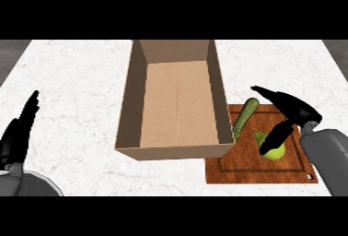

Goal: Pick the squash from the cutting board and place it in the cardboard box

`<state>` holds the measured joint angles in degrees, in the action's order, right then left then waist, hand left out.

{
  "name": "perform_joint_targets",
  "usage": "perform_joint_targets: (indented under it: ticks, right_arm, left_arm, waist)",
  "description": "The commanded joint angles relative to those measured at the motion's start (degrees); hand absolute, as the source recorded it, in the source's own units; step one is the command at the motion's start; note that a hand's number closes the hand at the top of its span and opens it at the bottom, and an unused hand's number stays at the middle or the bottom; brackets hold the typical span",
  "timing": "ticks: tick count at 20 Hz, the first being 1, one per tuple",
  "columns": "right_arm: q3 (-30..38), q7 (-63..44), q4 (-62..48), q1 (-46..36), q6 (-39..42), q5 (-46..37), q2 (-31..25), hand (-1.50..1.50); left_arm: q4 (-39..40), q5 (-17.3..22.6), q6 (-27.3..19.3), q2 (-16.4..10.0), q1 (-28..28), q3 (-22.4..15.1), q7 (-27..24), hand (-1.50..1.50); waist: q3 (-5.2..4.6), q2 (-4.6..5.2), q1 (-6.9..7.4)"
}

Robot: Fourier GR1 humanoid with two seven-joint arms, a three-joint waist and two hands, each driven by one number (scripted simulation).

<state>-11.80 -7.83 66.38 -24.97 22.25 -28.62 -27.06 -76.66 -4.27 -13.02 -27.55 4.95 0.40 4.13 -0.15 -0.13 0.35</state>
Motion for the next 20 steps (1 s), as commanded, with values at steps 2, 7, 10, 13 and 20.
perform_joint_targets:
  ticks: [2, 7, 10, 13, 20]
  right_arm:
    - [0.0, -3.3, -0.9, -1.7, 0.3, -4.1, 5.1, -1.50]
    - [2.7, -0.7, 4.2, 2.3, 1.7, -4.5, 5.7, -1.50]
    - [3.2, -1.6, 7.2, 2.5, 3.7, -3.8, 6.9, -1.50]
    - [4.7, 0.3, 2.1, -2.1, 5.0, -4.4, 8.2, -1.50]
    - [3.9, -2.8, 9.0, 1.7, 8.0, -6.6, 9.7, -1.50]
  left_arm:
    - [-1.1, -2.3, 0.6, 1.9, 0.0, 1.3, 1.0, 0.00]
    - [-1.4, -3.9, 2.1, 3.1, -0.4, 3.6, 0.7, 0.00]
    - [5.1, -4.3, 3.7, 3.4, 2.7, 4.6, -2.8, 0.00]
    - [-0.2, -3.9, 5.6, 2.8, 2.3, 5.7, 1.6, 0.00]
    - [-5.2, -6.6, 5.1, 4.8, -1.2, 6.0, 3.7, 0.00]
  waist:
    - [0.16, 0.15, -0.02]
    - [0.15, 0.11, -0.24]
    - [0.14, 0.13, -0.47]
    - [0.15, 0.16, -0.13]
    - [0.16, 0.06, -0.08]
